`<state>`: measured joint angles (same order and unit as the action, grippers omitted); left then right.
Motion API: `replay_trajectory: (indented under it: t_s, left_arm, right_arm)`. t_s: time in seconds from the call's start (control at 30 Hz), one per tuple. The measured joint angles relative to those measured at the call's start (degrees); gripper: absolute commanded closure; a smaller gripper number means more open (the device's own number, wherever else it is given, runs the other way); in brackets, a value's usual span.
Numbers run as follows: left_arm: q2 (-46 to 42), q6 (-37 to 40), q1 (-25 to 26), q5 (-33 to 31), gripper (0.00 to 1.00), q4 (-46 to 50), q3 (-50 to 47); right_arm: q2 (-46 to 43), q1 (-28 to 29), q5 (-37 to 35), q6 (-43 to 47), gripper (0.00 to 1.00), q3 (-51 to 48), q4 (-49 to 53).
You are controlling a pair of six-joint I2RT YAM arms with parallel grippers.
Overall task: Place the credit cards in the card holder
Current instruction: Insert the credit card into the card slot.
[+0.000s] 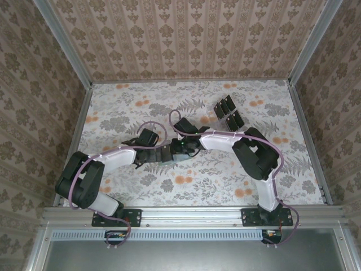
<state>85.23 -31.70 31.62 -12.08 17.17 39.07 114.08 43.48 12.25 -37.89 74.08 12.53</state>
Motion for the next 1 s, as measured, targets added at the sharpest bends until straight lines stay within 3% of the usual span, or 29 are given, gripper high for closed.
replay_trajectory:
  t_s: [0.13,0.43,1.0]
  left_arm:
    - [-1.1,0.0,-0.7,0.3,0.0,0.3,0.1]
    - [-4.2,0.3,-2.5,0.3,0.0,0.9,1.9]
    - [-4.6,0.9,-3.2,0.3,0.0,1.8,2.0]
  right_arm:
    - [-4.4,-0.2,-0.2,0.3,0.71,-1.2,0.0]
    - [-3.5,-0.2,-2.1,1.3,0.88,-0.9,0.0]
    - [1.9,0.6,-2.8,1.2,0.9,0.7,-0.1]
